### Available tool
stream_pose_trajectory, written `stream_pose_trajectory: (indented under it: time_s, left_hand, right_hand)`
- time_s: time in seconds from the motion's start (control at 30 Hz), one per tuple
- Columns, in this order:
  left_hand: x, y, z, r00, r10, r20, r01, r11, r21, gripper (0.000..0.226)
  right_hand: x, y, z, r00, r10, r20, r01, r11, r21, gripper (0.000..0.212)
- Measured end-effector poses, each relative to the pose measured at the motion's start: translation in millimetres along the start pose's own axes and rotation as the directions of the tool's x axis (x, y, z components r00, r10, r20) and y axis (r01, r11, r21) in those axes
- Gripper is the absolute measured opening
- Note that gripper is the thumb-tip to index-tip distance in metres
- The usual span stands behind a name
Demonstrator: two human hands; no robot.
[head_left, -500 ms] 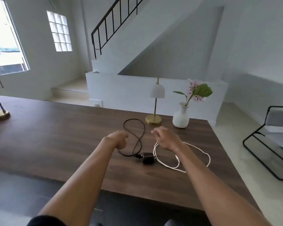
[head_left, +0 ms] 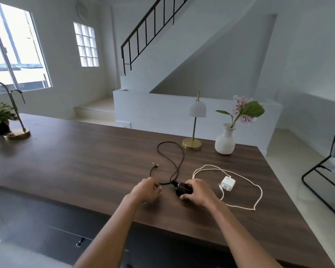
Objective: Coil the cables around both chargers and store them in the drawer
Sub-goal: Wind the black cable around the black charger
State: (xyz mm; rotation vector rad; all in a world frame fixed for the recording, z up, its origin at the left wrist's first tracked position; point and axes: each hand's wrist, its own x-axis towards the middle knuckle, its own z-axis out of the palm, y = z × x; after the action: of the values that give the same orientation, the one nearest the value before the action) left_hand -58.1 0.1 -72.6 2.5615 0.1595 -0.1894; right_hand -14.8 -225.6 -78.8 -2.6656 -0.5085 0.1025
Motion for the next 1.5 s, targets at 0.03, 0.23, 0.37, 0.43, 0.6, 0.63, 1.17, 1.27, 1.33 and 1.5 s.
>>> stream_pose_trajectory:
  time_s: [0.03, 0.23, 0.37, 0.43, 0.6, 0.63, 1.17, 1.27, 1.33, 1.5]
  left_hand:
    - [0, -1, 7, 1.0, -0.006, -0.007, 0.005, 0.998, -0.068, 0.024]
    - [-8, 6, 35, 0.99, -0.075, -0.122, 0.044, 0.97, -0.241, 0.026]
    - [-4, 18, 45, 0.998, -0.059, -0.033, 0.042, 0.925, -0.377, 0.029]
    - [-3, 23, 49, 0.997, -0.071, -0.008, 0.06, 0.894, -0.444, 0.025]
    - [-5, 26, 55, 0.996, -0.086, -0.019, 0.043, 0.664, -0.746, 0.021]
    - [-5, 27, 57, 0.995, -0.087, -0.038, 0.026, 0.639, -0.769, 0.023]
    - [-4, 36, 71, 0.965, -0.155, -0.211, -0.108, 0.499, -0.86, 0.032]
    - [-10, 35, 70, 0.963, -0.118, -0.242, -0.146, 0.528, -0.837, 0.037]
    - [-14, 34, 69, 0.962, -0.111, -0.25, -0.148, 0.558, -0.816, 0.041]
    - [-18, 29, 68, 0.958, -0.131, -0.255, -0.153, 0.518, -0.842, 0.043]
  right_hand:
    - [-2, 1, 4, 1.0, 0.015, -0.015, -0.014, 0.997, 0.079, 0.043]
    - [-20, 9, 31, 0.975, 0.19, -0.117, -0.094, 0.824, 0.559, 0.027]
    - [-33, 14, 37, 0.971, 0.211, -0.117, -0.072, 0.717, 0.693, 0.03]
    - [-36, 15, 39, 0.968, 0.205, -0.145, -0.046, 0.713, 0.7, 0.033]
    - [-37, 12, 41, 0.957, 0.204, -0.208, 0.009, 0.694, 0.72, 0.028]
    - [-36, 13, 43, 0.955, 0.199, -0.219, 0.023, 0.687, 0.726, 0.027]
    - [-41, 17, 41, 0.973, 0.16, -0.168, 0.084, 0.432, 0.898, 0.03]
    - [-44, 13, 40, 0.968, 0.159, -0.194, 0.104, 0.451, 0.887, 0.03]
    - [-46, 11, 41, 0.968, 0.163, -0.19, 0.099, 0.447, 0.889, 0.029]
    - [-48, 3, 42, 0.969, 0.193, -0.155, 0.068, 0.393, 0.917, 0.024]
